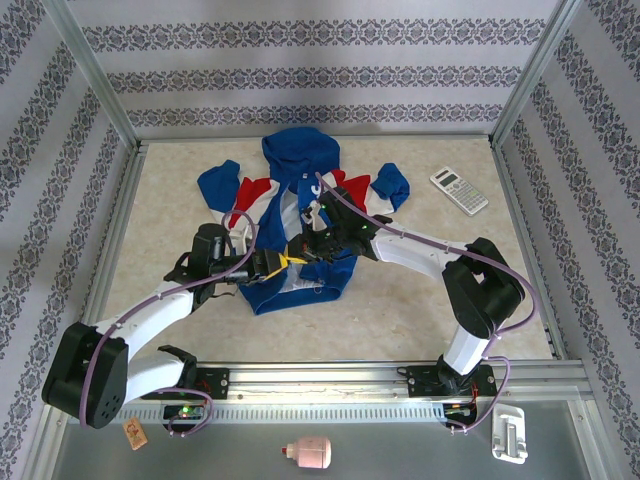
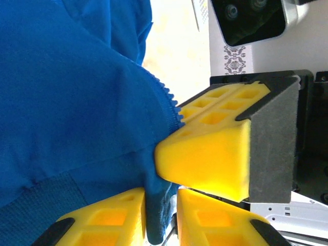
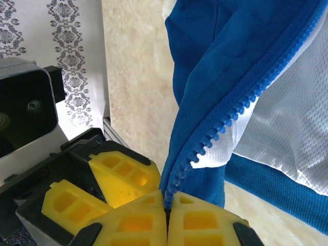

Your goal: Zip up the jacket

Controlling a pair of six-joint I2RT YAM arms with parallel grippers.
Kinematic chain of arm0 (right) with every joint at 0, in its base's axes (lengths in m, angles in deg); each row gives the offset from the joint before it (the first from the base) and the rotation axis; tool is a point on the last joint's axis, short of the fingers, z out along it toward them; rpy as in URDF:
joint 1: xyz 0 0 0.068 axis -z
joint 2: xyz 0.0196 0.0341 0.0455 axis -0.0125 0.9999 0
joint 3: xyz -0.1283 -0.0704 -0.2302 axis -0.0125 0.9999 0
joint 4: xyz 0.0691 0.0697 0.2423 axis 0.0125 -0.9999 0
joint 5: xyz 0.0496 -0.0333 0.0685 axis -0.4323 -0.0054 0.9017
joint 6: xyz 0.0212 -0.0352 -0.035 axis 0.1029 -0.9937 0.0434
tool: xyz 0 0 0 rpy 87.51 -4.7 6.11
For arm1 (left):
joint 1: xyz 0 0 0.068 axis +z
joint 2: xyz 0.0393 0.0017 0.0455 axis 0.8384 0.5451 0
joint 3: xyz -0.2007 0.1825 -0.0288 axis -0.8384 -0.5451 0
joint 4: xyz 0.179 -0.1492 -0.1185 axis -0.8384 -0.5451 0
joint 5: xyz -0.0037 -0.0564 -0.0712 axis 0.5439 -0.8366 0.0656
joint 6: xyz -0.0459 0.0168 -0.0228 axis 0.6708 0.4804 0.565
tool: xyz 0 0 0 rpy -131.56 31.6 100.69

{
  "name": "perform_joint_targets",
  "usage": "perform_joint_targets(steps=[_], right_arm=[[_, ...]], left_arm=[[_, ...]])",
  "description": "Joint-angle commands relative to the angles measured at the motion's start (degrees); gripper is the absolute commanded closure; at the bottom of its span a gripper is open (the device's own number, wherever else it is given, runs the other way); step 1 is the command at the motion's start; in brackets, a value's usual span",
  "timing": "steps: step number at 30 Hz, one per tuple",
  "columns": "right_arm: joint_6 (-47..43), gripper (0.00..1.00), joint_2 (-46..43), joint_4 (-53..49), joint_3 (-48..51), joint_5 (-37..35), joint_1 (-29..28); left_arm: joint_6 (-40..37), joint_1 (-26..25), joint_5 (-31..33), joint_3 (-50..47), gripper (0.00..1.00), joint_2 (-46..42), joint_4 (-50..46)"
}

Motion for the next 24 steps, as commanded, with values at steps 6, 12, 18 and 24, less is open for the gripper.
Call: perform_joint_targets(steps=[6,12,18,24], right_arm=[[0.30,1.00,-0.24,-0.10,-1.72,-0.45,-0.60],[0.01,1.00,-0.14,-0.14,-1.72,-0.36,-0.60],[-4.06,0.75,-2.12,-3.53,-0.80,-1.41,2.46],[-9.57,0.67,-7.31,-10.44,2.90,-6.52,7.43]], left_arm=[[2.86,-0.59,-2.54,-1.82,0.83,0.30,6.81],[3.81,-0.55,-3.25,-2.47,1.00,0.70,9.16],[4.21,-0.54,-1.86,-3.69,1.00,0.19,11.92],[5.92,0.32,-1.35,-4.85,1.00,1.23,16.67]])
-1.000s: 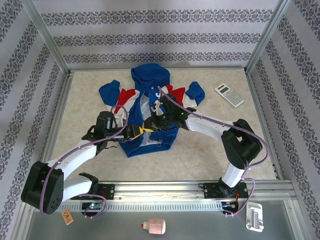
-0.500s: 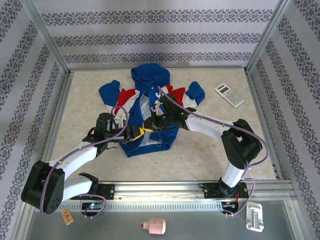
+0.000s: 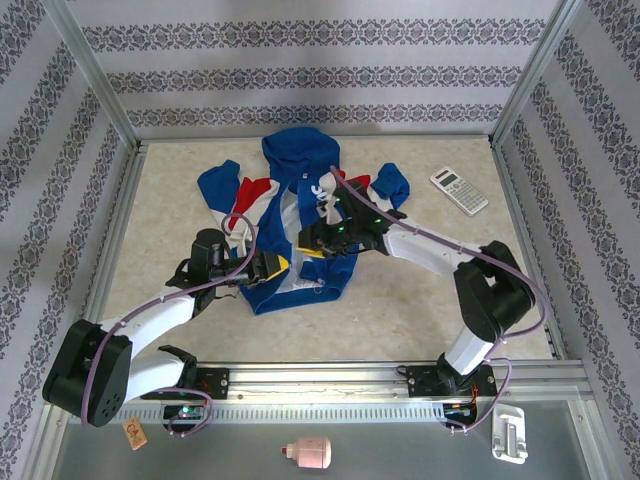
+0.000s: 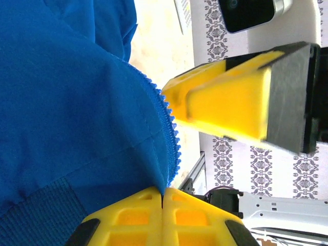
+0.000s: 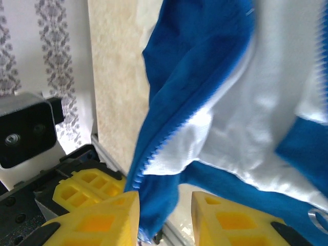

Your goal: Zip up the jacket

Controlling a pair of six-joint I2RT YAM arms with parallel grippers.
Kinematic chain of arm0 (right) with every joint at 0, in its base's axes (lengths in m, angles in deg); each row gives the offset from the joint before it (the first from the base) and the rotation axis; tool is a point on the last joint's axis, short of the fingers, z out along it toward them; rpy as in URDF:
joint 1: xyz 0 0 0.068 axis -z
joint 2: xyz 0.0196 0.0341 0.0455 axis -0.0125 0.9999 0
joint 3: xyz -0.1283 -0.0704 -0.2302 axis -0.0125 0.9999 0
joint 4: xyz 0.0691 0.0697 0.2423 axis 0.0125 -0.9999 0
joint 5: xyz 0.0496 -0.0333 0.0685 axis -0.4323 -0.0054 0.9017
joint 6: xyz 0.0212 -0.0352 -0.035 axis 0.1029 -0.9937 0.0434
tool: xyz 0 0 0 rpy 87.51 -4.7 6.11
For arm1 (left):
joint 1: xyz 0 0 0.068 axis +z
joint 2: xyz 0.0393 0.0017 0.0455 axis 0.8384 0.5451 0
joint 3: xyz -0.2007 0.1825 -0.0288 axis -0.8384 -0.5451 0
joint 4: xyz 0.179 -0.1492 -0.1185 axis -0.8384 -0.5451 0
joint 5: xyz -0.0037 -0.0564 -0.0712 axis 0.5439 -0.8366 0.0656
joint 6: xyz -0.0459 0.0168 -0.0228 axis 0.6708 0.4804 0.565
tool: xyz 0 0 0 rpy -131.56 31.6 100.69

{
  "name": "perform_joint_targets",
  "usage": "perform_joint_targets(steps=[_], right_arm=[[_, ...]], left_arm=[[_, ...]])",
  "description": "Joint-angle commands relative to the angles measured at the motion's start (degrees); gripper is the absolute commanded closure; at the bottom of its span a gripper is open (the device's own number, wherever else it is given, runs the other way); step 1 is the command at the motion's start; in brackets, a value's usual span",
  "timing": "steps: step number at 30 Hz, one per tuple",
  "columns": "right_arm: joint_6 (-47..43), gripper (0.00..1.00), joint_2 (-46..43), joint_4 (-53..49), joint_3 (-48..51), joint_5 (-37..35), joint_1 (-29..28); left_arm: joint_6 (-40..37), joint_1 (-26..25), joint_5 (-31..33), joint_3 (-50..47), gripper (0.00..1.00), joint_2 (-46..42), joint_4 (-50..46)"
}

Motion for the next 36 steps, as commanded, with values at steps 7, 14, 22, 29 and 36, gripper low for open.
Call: perform_joint_targets(steps=[7,14,22,29,36], right_arm=[[-11.73,0.67,0.38,-14.26,0.99,-11.38,1.00],[-15.30,0.74,5.83,-13.83,0.42,-14.16,-0.50],[-16.79,0.77,10.41,-14.21,0.26,-16.18,-0.48],[-16.12,0.67,12.72,-13.45,-0.53,-15.28,-1.28],[-15.84,0.67,12.98,-12.51,-2.30,-12.95,-3.12]], left_arm=[[0.63,0.72,0.12,0.07,1.00,4.24,7.10],[-1.68,0.67,0.04,1.74,1.00,9.28,6.73],[-3.08,0.67,-0.14,2.98,1.00,13.07,6.37],[-4.33,0.68,0.08,3.61,1.00,15.31,5.51],[-4.47,0.65,0.69,3.52,1.00,16.74,6.10]])
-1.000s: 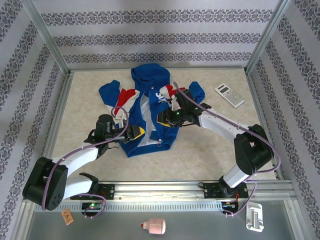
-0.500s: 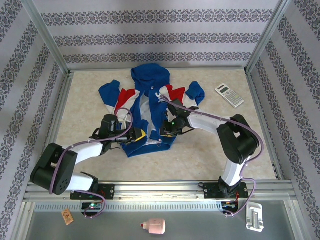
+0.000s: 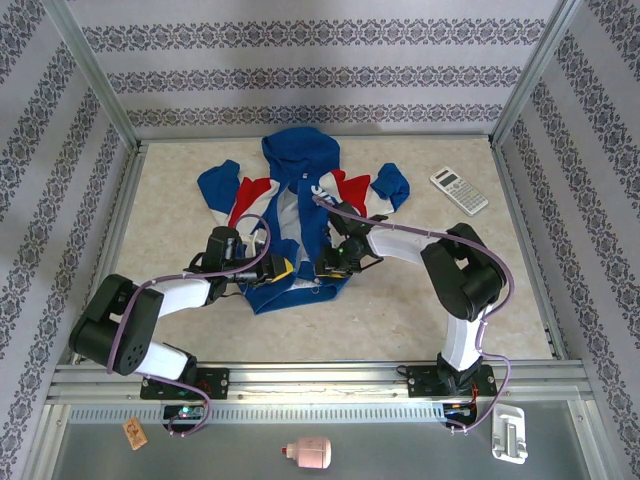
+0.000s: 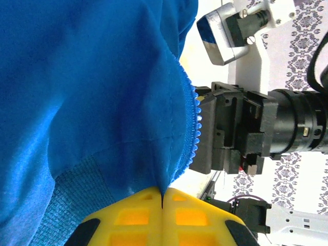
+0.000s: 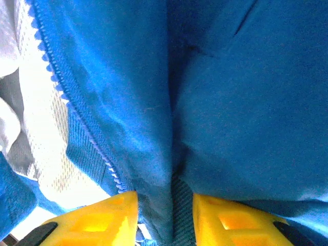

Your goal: Zip up the jacket

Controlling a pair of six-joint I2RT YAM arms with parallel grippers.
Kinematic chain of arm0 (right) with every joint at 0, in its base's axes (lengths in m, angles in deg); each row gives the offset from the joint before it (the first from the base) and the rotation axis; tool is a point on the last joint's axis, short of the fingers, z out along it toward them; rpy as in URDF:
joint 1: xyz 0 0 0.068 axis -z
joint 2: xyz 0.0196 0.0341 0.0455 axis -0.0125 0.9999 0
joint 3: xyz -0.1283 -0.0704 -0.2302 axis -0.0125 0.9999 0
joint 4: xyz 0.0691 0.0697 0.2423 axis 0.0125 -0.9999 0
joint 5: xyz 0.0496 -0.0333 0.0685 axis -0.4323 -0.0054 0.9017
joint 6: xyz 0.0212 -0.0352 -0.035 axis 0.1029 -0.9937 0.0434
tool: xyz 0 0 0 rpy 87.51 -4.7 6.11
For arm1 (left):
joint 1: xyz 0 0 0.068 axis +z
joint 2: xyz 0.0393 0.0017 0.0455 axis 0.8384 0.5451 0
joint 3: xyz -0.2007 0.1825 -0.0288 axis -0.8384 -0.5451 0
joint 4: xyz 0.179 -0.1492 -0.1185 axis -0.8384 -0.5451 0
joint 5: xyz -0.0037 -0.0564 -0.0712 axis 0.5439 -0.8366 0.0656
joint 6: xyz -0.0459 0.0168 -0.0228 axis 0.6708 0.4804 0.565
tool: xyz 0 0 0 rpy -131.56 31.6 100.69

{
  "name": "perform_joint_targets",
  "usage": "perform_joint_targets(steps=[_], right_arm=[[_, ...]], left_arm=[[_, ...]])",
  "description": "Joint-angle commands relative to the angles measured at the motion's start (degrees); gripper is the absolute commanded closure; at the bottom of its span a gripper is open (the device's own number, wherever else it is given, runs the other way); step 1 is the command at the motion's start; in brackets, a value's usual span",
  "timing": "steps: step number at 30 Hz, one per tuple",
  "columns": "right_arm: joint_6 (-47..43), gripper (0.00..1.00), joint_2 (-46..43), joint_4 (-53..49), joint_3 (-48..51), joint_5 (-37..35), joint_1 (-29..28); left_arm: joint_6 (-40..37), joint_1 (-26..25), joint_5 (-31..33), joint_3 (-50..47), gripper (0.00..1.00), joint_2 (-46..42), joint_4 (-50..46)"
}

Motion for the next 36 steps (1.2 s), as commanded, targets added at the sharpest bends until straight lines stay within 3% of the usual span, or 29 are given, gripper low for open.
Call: perform_joint_targets(steps=[1,9,14,29,33,36], right_arm=[[-0.12,0.69,0.35,-0.09,-1.89,1.28,-1.45],[0.85,0.79,-0.37,0.59,-3.10,2.78,-3.34],[1.12,0.80,-0.25,0.70,-3.20,3.24,-3.54],[2.92,0.62,1.81,4.31,-1.07,3.77,-3.56],[3.00,0.62,2.08,4.65,-0.65,3.67,-3.63],[3.33,0.67,2.18,5.77,-0.12,4.40,-3.57]], left_arm=[[-1.97,0.45,1.00,0.88,1.00,0.83,1.86],[-1.02,-1.06,3.04,-0.41,1.00,7.84,7.86],[-1.17,-1.44,3.92,-0.61,1.00,9.55,9.06],[-2.10,-1.55,4.10,-1.01,1.00,12.01,9.27],[-2.03,-1.55,4.06,-1.10,1.00,12.27,9.57],[-2.09,-1.55,4.07,-1.04,1.00,12.18,9.32]])
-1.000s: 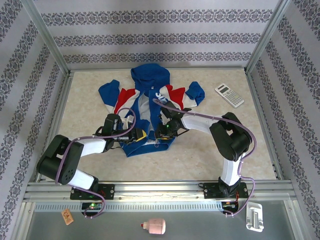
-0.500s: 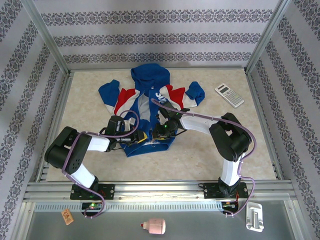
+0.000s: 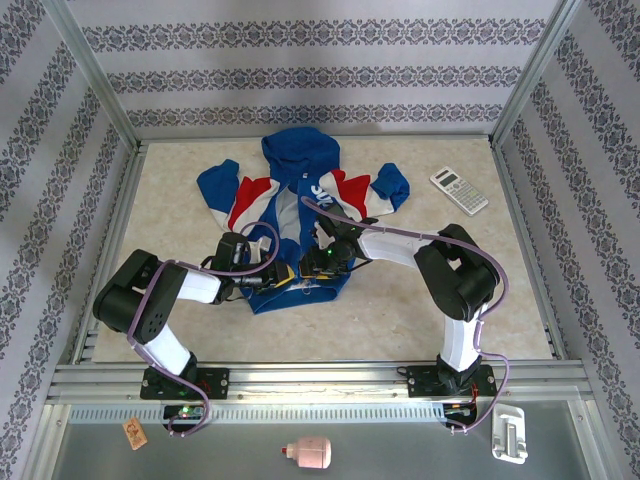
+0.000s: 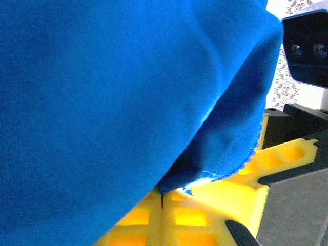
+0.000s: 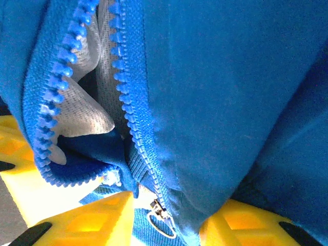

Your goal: Zip up the jacket

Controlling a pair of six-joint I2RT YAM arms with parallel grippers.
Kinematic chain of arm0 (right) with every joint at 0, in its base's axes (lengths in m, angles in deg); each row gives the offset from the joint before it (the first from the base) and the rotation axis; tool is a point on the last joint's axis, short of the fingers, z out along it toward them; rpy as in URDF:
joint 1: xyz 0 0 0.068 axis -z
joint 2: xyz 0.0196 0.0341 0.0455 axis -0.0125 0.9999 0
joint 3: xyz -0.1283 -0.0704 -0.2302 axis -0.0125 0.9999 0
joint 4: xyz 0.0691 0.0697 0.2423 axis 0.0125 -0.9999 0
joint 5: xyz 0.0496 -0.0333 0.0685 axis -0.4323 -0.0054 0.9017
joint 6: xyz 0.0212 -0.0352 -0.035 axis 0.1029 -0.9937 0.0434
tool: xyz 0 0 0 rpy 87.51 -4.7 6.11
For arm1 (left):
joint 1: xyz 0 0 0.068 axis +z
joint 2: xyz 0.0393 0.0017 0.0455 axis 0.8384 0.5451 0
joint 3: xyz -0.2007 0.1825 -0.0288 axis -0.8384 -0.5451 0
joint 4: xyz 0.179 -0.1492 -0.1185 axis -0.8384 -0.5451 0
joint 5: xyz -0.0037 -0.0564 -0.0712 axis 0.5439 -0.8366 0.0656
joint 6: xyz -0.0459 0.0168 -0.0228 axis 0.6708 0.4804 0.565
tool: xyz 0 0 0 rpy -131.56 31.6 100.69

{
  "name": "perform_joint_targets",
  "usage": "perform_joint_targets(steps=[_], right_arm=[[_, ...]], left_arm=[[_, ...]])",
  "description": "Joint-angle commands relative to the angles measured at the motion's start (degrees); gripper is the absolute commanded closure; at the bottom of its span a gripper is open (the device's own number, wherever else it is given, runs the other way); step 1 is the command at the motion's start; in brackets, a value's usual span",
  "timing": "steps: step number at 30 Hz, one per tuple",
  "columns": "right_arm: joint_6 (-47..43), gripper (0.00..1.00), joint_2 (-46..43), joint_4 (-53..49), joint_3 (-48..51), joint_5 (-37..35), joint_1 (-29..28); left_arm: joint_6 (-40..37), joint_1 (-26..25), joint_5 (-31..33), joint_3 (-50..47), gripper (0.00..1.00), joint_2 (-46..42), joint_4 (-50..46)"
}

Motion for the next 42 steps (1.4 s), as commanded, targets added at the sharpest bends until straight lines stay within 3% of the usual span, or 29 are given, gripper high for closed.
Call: perform_joint_targets(steps=[1,12,22,29,37,42], right_arm=[[0.65,0.70,0.84,2.01,1.55,1.57,-0.46],[0.28,1.00,-1.89,5.87,3.38,2.58,-0.48],[-10.14,1.00,-10.06,9.30,2.67,4.20,-0.05],[-14.40,1.00,-13.44,16.57,2.88,9.83,1.62],[-18.58,1.00,-14.21,22.76,3.53,15.11,2.78],[-20.33,1.00,-14.34,28.87,5.08,18.77,3.18]], left_arm=[[-1.03,-0.70,0.66,-0.54,1.00,0.67,1.88],[-2.39,-0.65,0.86,0.03,1.00,-1.83,-1.22],[-8.12,3.22,-0.36,3.00,1.00,-14.14,-12.10],[-11.60,6.00,-0.14,4.84,1.00,-24.63,-18.20],[-13.19,7.11,-0.82,2.08,1.00,-30.75,-11.48],[-14.02,7.12,-2.00,-1.36,1.00,-31.23,-0.69]])
